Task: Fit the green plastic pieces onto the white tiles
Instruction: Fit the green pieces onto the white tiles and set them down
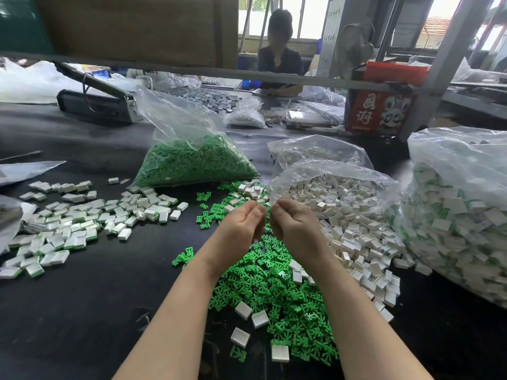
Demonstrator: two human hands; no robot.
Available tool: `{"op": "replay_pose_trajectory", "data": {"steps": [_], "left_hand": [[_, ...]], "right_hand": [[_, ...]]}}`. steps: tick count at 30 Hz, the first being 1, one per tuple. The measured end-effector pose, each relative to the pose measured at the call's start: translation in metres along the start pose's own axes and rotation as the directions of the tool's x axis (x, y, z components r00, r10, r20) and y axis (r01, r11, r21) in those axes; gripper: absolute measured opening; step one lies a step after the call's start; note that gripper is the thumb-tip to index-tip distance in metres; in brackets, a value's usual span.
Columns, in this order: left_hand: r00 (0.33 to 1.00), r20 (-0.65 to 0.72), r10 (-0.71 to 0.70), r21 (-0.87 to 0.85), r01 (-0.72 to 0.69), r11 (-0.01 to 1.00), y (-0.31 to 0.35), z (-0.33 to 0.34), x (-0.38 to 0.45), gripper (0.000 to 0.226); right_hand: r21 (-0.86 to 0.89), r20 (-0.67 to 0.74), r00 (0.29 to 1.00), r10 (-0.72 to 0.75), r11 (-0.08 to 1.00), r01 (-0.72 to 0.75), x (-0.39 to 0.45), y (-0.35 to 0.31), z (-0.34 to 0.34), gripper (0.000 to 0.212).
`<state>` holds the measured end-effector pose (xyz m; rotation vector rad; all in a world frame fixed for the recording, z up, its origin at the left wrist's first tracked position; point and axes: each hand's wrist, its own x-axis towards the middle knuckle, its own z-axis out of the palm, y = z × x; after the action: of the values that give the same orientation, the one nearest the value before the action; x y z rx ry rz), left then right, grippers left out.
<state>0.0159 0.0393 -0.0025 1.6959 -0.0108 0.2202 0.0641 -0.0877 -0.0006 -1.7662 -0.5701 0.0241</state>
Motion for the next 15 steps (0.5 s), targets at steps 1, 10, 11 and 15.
{"op": "replay_pose_trajectory", "data": {"steps": [1, 10, 11, 15], "left_hand": [[1.0, -0.001, 0.005, -0.002, -0.005, 1.0, 0.0, 0.0004, -0.0004, 0.026], [0.999, -0.023, 0.046, -0.02, -0.046, 0.999, -0.0019, 0.0037, 0.0006, 0.027], [0.999, -0.017, 0.046, -0.019, -0.047, 0.999, -0.0026, 0.0036, 0.001, 0.025], [0.999, -0.015, 0.045, -0.009, -0.045, 0.999, -0.002, 0.0033, -0.0001, 0.025]], "right_hand": [[-0.002, 0.001, 1.0, 0.007, 1.0, -0.007, 0.0003, 0.0008, 0.001, 0.043], [-0.015, -0.02, 1.0, -0.013, 1.0, 0.013, -0.0003, 0.0009, 0.0045, 0.04], [-0.018, -0.017, 1.0, -0.015, 1.0, 0.015, -0.0005, 0.0007, 0.0043, 0.039], [-0.033, 0.005, 1.0, -0.006, 0.999, 0.007, -0.0013, 0.0004, 0.0041, 0.035]]}}
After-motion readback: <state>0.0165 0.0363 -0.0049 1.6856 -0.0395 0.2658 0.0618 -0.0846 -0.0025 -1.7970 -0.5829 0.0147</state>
